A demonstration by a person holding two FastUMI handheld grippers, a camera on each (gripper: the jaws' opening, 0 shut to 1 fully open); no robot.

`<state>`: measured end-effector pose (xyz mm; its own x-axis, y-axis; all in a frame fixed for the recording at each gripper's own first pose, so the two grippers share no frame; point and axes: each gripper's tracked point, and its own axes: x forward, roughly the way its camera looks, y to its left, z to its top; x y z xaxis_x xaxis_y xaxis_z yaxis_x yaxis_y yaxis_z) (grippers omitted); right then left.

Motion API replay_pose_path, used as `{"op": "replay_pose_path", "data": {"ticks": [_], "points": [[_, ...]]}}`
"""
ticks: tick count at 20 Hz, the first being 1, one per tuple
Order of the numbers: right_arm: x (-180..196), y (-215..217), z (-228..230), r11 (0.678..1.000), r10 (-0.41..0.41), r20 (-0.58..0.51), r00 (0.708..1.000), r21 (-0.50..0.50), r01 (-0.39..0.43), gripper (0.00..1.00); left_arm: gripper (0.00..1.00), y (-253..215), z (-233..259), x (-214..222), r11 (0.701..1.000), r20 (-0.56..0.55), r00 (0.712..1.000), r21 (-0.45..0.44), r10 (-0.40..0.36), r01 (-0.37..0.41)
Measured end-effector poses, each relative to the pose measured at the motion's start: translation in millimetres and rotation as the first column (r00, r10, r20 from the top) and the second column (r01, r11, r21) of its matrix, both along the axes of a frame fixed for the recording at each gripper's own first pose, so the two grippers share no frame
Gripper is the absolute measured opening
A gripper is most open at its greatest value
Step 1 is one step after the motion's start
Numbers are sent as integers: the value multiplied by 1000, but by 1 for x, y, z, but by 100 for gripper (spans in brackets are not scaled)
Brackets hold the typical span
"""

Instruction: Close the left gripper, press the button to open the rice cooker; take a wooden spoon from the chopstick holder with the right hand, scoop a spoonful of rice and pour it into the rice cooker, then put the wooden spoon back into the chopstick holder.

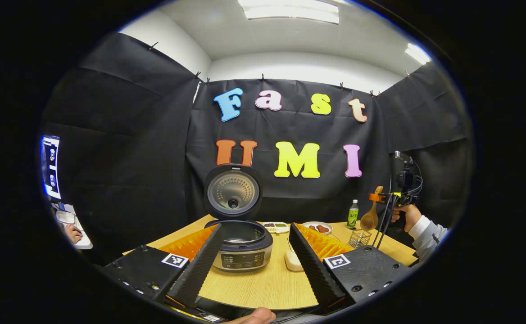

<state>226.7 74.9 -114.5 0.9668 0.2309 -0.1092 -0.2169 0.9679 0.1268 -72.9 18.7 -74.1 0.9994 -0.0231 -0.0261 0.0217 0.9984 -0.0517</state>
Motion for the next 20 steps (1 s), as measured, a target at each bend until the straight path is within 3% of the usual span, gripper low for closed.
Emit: {"op": "replay_pose_path", "data": {"ticks": [5,9,14,18,20], "points": [[-26,71,13,998,54,10,998,8,-54,18,94,14,-3,-13,1000,-9,1000,25,13,-12],[-38,131,-12,994,112,-16,994,-15,-112,19,94,19,-5,-22,999,-10,1000,33,1,-1],[-36,173,-82,990,93,-104,990,-96,-103,20,94,24,-11,-22,997,-20,1000,67,-21,23],[-23,176,-127,991,50,-164,985,-115,-69,19,94,35,-21,-20,999,-41,999,51,-8,10],[-25,182,-131,988,39,-139,990,-143,-59,20,94,37,-24,-17,998,-43,999,57,-14,16]]}}
